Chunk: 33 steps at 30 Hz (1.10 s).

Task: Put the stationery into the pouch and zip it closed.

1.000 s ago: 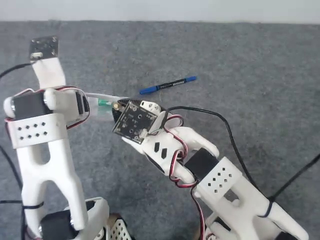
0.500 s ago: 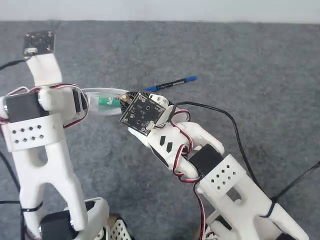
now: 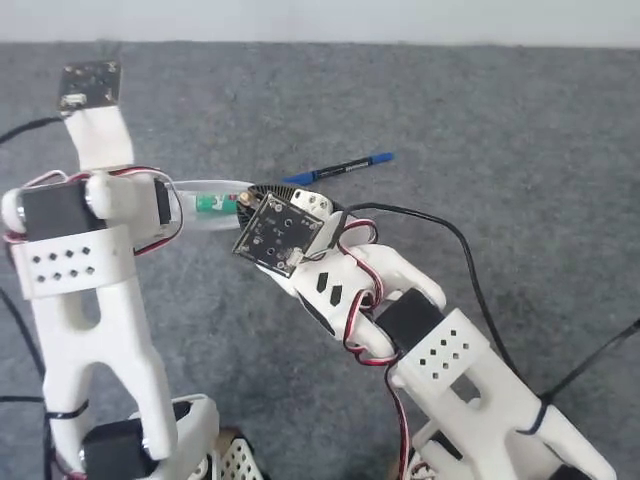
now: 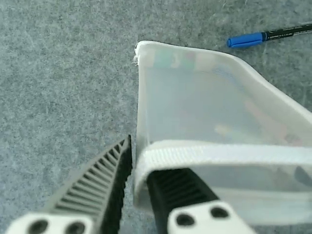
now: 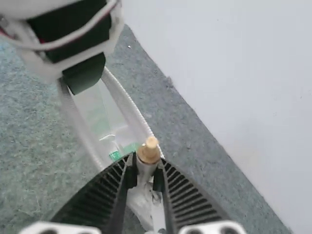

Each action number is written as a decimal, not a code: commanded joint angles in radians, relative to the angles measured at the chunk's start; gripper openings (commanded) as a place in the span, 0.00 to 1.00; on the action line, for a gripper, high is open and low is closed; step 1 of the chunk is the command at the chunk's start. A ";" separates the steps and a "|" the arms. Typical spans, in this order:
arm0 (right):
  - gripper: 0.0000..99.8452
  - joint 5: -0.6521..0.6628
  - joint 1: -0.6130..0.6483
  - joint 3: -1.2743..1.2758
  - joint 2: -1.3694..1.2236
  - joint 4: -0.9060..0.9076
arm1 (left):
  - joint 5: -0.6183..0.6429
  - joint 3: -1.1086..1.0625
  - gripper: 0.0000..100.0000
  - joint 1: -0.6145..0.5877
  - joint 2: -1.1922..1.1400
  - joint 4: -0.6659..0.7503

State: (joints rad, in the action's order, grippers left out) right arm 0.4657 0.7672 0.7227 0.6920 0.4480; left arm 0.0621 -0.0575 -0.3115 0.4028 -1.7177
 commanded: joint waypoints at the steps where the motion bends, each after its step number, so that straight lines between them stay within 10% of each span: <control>1: 0.15 0.026 -0.019 -0.020 -0.024 0.076 | -0.005 0.058 0.01 -0.005 0.017 -0.018; 20: 0.22 -0.044 0.015 -0.021 0.278 0.228 | -0.002 0.053 0.01 -0.009 0.015 -0.005; 33: 0.22 -0.184 -0.062 -0.219 0.298 0.671 | -0.002 0.053 0.01 -0.078 0.015 -0.012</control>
State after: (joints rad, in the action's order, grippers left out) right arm 0.3122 0.7626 0.5692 0.9574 1.0602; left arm 0.0637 -0.0575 -0.3422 0.4028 -1.7192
